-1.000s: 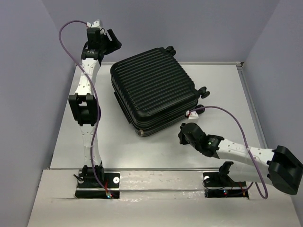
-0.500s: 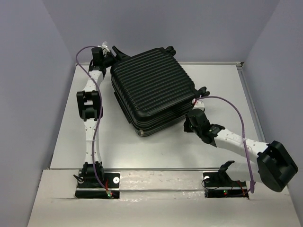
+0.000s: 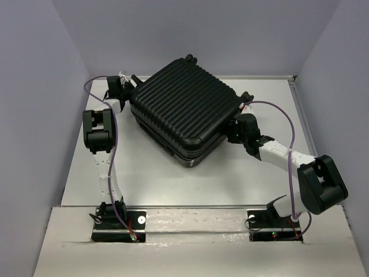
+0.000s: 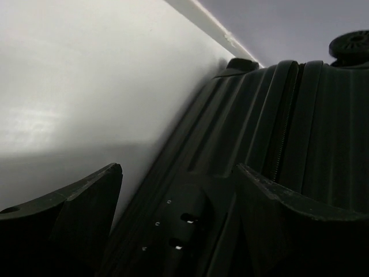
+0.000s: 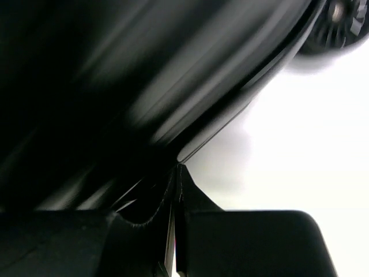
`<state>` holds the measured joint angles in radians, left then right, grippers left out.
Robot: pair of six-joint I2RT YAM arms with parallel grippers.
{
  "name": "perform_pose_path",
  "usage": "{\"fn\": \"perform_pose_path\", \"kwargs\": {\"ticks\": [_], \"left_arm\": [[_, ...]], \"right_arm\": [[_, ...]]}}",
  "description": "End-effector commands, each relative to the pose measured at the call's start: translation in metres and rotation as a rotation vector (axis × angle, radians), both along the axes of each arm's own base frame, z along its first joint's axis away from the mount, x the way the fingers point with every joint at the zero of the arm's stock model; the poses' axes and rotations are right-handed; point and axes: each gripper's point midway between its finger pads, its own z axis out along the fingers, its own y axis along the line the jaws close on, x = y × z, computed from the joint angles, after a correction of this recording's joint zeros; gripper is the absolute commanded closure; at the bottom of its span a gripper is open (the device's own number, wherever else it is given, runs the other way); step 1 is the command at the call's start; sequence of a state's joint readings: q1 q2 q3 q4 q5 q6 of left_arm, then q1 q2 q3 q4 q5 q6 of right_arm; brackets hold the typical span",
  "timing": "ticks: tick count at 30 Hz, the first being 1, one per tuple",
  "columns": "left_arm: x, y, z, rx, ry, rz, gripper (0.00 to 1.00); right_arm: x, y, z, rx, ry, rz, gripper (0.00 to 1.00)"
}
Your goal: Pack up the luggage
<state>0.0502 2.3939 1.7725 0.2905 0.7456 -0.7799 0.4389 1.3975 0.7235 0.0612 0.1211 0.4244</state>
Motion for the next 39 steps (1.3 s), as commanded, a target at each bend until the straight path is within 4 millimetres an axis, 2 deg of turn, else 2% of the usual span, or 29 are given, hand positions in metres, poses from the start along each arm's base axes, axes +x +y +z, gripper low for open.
{"fn": "perform_pose_path", "kwargs": {"ticks": [1,2,4,7,8,9,11,12,13,15,18,19,21,22,24,25,28,31,33,34,35,36,37,38,39], "left_arm": [[-0.043,-0.024,0.071,0.045,-0.170,-0.032,0.12],[-0.050,-0.021,0.070,0.051,-0.156,-0.007,0.12],[-0.077,-0.012,0.064,0.072,-0.117,0.067,0.12],[-0.104,-0.003,0.067,0.088,-0.114,0.132,0.13],[-0.121,0.004,0.067,0.110,-0.109,0.179,0.13],[-0.130,0.007,0.066,0.116,-0.102,0.198,0.13],[-0.151,0.017,0.075,0.133,-0.116,0.263,0.13],[-0.159,0.021,0.092,0.129,-0.151,0.293,0.13],[-0.169,0.022,0.085,0.132,-0.136,0.302,0.12],[-0.179,0.025,0.093,0.136,-0.154,0.327,0.12],[-0.193,0.033,0.106,0.151,-0.166,0.375,0.08],[-0.195,0.041,0.118,0.166,-0.188,0.416,0.06],[-0.198,0.056,0.129,0.191,-0.174,0.459,0.02],[-0.201,0.065,0.152,0.181,-0.215,0.491,0.01],[-0.205,0.084,0.174,0.176,-0.243,0.553,0.01],[-0.211,0.096,0.195,0.191,-0.273,0.615,0.01],[-0.227,0.127,0.226,0.250,-0.325,0.765,0.01],[-0.246,0.148,0.244,0.286,-0.358,0.874,0.01],[-0.253,0.143,0.254,0.274,-0.406,0.851,0.01],[-0.258,0.121,0.264,0.255,-0.469,0.743,0.02],[-0.261,0.108,0.267,0.247,-0.490,0.680,0.02],[-0.263,0.093,0.270,0.247,-0.511,0.614,0.03],[-0.272,0.055,0.271,0.259,-0.549,0.454,0.06],[-0.279,0.031,0.269,0.265,-0.561,0.362,0.07],[-0.287,0.009,0.267,0.269,-0.576,0.277,0.07]], "right_arm": [[0.041,0.060,0.080,0.151,-0.247,0.200,0.93],[0.044,0.064,0.083,0.154,-0.254,0.220,0.93],[0.059,0.072,0.091,0.158,-0.268,0.242,0.93],[0.068,0.089,0.094,0.181,-0.261,0.306,0.91],[0.079,0.096,0.096,0.188,-0.258,0.316,0.90],[0.082,0.097,0.094,0.196,-0.240,0.320,0.89],[0.087,0.105,0.098,0.220,-0.230,0.338,0.84],[0.090,0.101,0.099,0.219,-0.229,0.327,0.79],[0.091,0.101,0.101,0.220,-0.228,0.321,0.76],[0.093,0.093,0.100,0.204,-0.215,0.306,0.65],[0.090,0.084,0.100,0.182,-0.194,0.289,0.55],[0.090,0.079,0.100,0.174,-0.188,0.284,0.46],[0.082,0.072,0.097,0.141,-0.150,0.302,0.38],[0.082,0.065,0.099,0.118,-0.154,0.298,0.36],[0.072,0.053,0.098,0.096,-0.135,0.275,0.33],[0.070,0.047,0.100,0.096,-0.138,0.266,0.33],[0.062,0.038,0.099,0.089,-0.135,0.255,0.33],[0.055,0.029,0.093,0.082,-0.124,0.237,0.36],[0.047,0.026,0.103,0.088,-0.151,0.234,0.45],[0.038,0.024,0.096,0.094,-0.141,0.236,0.58],[0.029,0.024,0.115,0.119,-0.195,0.253,0.67],[0.020,0.024,0.117,0.129,-0.203,0.261,0.76],[0.007,0.022,0.127,0.155,-0.265,0.278,0.81],[0.002,0.020,0.110,0.148,-0.227,0.276,0.82],[-0.010,0.019,0.130,0.171,-0.304,0.293,0.84]]}}
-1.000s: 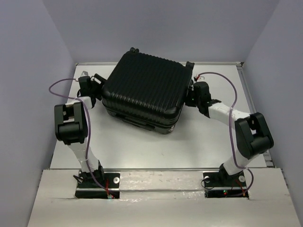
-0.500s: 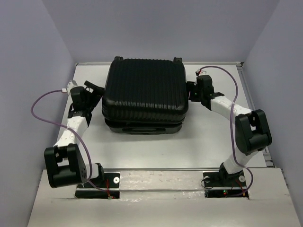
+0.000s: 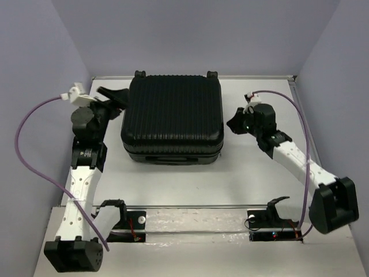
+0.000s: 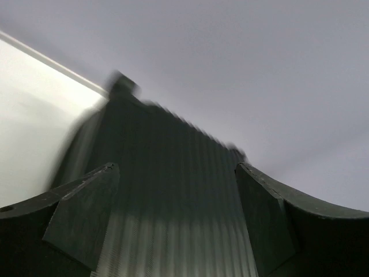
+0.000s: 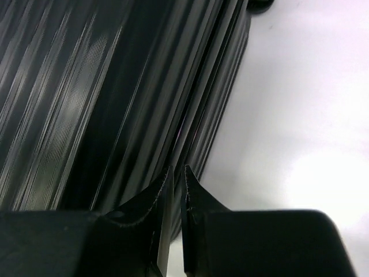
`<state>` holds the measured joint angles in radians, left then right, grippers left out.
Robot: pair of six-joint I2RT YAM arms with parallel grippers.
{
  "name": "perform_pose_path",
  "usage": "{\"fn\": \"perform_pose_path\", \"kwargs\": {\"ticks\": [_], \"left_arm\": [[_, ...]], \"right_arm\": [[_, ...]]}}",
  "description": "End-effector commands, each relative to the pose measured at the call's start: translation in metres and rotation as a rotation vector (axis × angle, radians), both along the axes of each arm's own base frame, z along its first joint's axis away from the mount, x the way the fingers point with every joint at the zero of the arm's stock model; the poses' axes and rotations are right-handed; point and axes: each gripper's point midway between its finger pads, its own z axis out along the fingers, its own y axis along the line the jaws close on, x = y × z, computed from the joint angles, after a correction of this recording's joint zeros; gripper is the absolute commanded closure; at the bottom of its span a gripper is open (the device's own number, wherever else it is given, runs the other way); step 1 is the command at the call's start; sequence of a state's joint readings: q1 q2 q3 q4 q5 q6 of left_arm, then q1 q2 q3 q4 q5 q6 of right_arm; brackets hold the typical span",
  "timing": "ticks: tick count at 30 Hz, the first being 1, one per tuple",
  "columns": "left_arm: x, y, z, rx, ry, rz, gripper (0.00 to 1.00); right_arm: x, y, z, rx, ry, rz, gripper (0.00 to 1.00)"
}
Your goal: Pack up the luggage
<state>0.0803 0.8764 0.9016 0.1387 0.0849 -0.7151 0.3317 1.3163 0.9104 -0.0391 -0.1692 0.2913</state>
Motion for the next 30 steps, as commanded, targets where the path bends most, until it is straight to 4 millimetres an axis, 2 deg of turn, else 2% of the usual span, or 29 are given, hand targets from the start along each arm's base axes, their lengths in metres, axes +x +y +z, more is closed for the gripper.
{"fn": "perform_pose_path", "kwargs": {"ticks": [1,2,3,4,5,6,7,9,10,12,13,15,17,23,25,27,30], "left_arm": [[-0.036,-0.111,-0.004,0.178,-0.024,-0.454,0.08],[-0.048,-0.133,-0.011,0.216,-0.018,-0.535,0.09],[-0.075,-0.171,-0.011,0.229,-0.041,-0.682,0.09],[-0.092,-0.190,-0.015,0.236,-0.048,-0.767,0.09],[-0.105,-0.204,-0.029,0.234,-0.025,-0.828,0.09],[-0.117,-0.217,-0.038,0.230,-0.012,-0.881,0.09],[-0.138,-0.236,-0.055,0.233,0.019,-0.975,0.09],[-0.159,-0.257,-0.078,0.240,0.070,-1.055,0.08],[-0.163,-0.261,-0.096,0.250,0.112,-1.069,0.08],[-0.169,-0.268,-0.115,0.258,0.157,-1.093,0.06],[-0.169,-0.270,-0.134,0.271,0.208,-1.089,0.07],[-0.167,-0.271,-0.147,0.282,0.236,-1.081,0.07],[-0.162,-0.270,-0.161,0.299,0.265,-1.060,0.07],[-0.144,-0.273,-0.179,0.343,0.307,-1.000,0.06],[-0.139,-0.273,-0.180,0.351,0.313,-0.985,0.06],[-0.136,-0.274,-0.178,0.352,0.305,-0.976,0.06],[-0.136,-0.276,-0.180,0.350,0.307,-0.983,0.06]], "right_arm": [[-0.039,0.008,0.038,0.102,-0.170,0.098,0.86],[-0.050,0.009,0.036,0.122,-0.181,0.121,0.86],[-0.070,0.012,0.034,0.154,-0.199,0.176,0.86],[-0.080,0.015,0.030,0.176,-0.199,0.205,0.86],[-0.092,0.022,0.031,0.216,-0.204,0.260,0.85],[-0.099,0.020,0.021,0.225,-0.184,0.255,0.84],[-0.114,0.021,0.010,0.248,-0.185,0.288,0.79],[-0.125,0.023,0.001,0.278,-0.184,0.304,0.68],[-0.132,0.021,-0.013,0.279,-0.162,0.305,0.66],[-0.140,0.028,-0.011,0.310,-0.152,0.342,0.62],[-0.141,0.029,-0.012,0.321,-0.140,0.343,0.60],[-0.144,0.031,-0.013,0.325,-0.143,0.354,0.58],[-0.141,0.028,-0.025,0.307,-0.132,0.330,0.57],[-0.129,0.039,-0.035,0.305,-0.141,0.368,0.55],[-0.119,0.039,-0.035,0.278,-0.142,0.359,0.55],[-0.114,0.038,-0.044,0.249,-0.128,0.349,0.56],[-0.112,0.037,-0.043,0.233,-0.144,0.353,0.56]]}}
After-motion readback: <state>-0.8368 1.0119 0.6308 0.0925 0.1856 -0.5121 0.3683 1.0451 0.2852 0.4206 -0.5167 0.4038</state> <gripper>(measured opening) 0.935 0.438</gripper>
